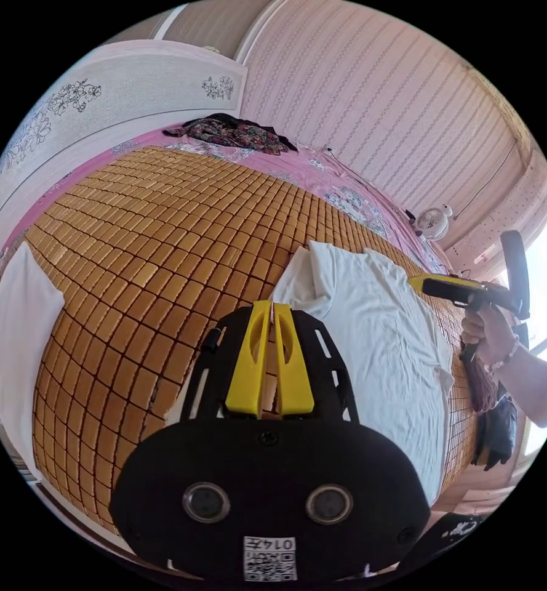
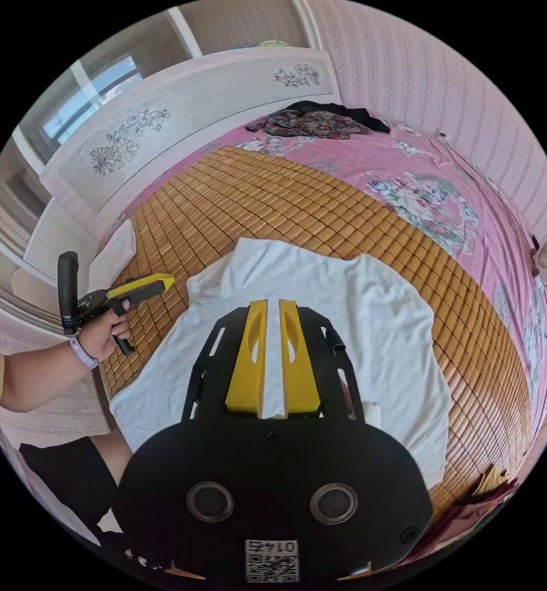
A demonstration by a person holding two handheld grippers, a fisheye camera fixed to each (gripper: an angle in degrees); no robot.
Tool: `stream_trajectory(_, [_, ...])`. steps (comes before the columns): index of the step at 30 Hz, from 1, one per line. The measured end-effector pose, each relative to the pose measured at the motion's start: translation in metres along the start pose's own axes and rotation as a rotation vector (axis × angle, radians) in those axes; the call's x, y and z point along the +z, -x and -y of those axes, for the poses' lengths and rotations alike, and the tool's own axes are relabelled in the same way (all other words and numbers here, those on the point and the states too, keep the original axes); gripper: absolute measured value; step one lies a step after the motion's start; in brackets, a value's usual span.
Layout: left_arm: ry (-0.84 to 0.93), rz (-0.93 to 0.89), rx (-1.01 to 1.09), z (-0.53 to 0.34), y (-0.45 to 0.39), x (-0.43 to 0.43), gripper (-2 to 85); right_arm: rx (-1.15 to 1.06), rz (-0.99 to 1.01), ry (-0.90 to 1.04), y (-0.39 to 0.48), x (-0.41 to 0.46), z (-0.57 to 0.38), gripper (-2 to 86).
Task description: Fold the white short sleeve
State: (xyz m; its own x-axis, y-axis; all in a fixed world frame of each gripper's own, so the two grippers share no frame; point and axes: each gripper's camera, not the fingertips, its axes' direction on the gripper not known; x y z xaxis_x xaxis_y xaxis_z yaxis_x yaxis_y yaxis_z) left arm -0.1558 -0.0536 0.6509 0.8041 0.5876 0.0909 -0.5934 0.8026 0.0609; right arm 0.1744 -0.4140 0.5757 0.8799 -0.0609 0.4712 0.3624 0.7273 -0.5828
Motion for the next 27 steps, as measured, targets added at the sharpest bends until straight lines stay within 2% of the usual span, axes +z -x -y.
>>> stream_trajectory(2, [0.030,-0.010,0.022,0.005,0.000,0.009,3.1,-0.107,0.099,0.054,0.026,0.025,0.043,3.9])
stream_trajectory(5, [0.131,-0.020,0.042,0.009,-0.001,0.025,5.3,-0.208,0.121,0.116,0.057,0.055,0.083,4.8])
stream_trajectory(11, [0.142,-0.011,0.069,0.009,0.000,0.027,2.3,-0.215,-0.160,0.267,0.078,0.113,0.127,5.8])
stream_trajectory(16, [0.140,-0.049,0.021,0.009,0.005,0.024,-0.7,-0.238,-0.113,0.239,0.078,0.106,0.139,0.7])
stream_trajectory(20, [0.004,-0.084,-0.016,0.001,0.006,-0.004,-0.7,-0.321,0.068,-0.091,0.081,0.048,0.137,2.1])
stream_trajectory(27, [0.077,-0.119,-0.145,-0.018,0.026,-0.012,4.0,-0.196,0.103,-0.023,0.042,0.046,0.124,5.9])
